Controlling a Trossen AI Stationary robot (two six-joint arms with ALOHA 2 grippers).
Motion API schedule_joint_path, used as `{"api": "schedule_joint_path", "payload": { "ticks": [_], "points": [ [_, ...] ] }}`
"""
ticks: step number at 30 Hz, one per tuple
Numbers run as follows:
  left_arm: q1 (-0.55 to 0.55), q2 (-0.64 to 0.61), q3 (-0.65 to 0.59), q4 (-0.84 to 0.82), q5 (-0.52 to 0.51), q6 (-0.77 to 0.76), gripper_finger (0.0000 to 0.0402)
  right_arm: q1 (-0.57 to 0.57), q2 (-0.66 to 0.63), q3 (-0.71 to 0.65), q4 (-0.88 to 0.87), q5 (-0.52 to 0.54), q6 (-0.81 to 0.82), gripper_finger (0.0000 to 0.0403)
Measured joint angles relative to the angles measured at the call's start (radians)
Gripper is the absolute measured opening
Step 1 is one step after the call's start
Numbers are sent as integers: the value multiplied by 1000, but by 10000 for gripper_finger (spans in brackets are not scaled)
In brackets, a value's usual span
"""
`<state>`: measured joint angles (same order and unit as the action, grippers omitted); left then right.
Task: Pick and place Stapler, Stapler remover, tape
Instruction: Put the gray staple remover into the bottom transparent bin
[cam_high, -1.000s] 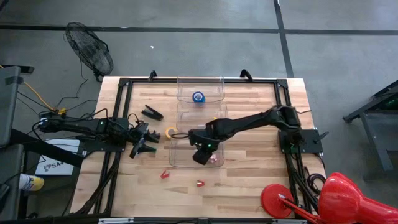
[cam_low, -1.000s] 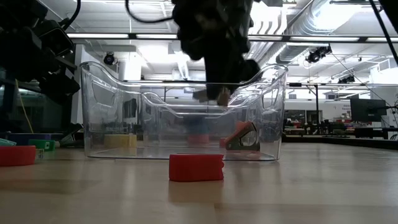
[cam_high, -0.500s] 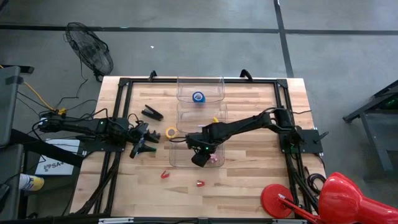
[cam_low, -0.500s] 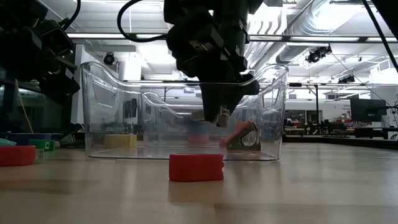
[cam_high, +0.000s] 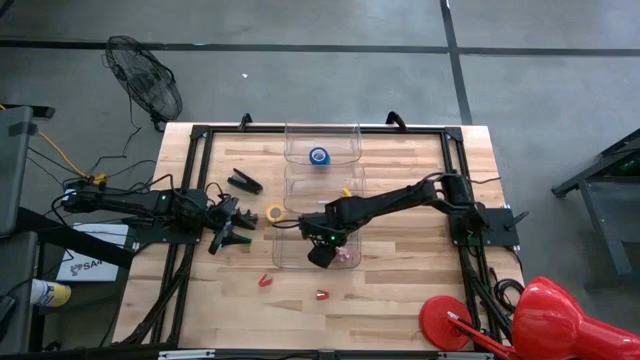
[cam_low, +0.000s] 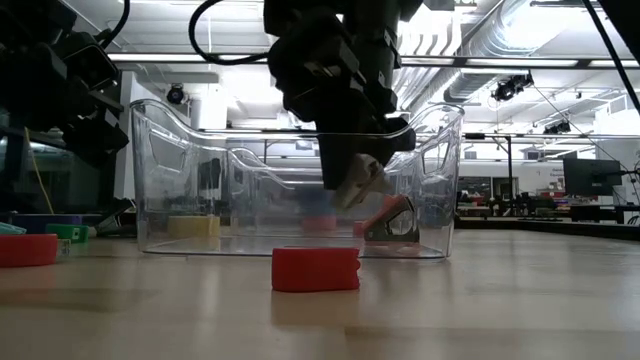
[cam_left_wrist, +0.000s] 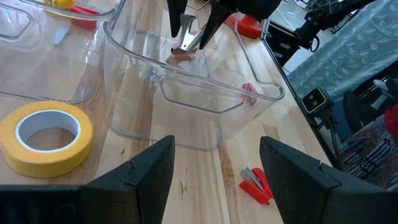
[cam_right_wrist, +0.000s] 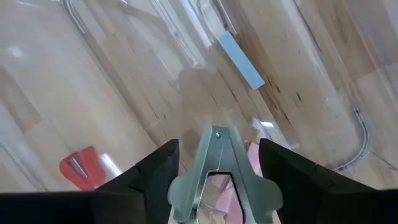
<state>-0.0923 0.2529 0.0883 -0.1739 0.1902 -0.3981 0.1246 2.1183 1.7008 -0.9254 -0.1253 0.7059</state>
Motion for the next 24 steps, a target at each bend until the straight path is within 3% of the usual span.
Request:
{"api": "schedule_joint_path", "payload": {
  "ticks": [24],
  "points": [
    [0, 0, 0, 0, 0, 0, 231, 0, -33, 0, 3, 56, -27, 224]
  ]
}}
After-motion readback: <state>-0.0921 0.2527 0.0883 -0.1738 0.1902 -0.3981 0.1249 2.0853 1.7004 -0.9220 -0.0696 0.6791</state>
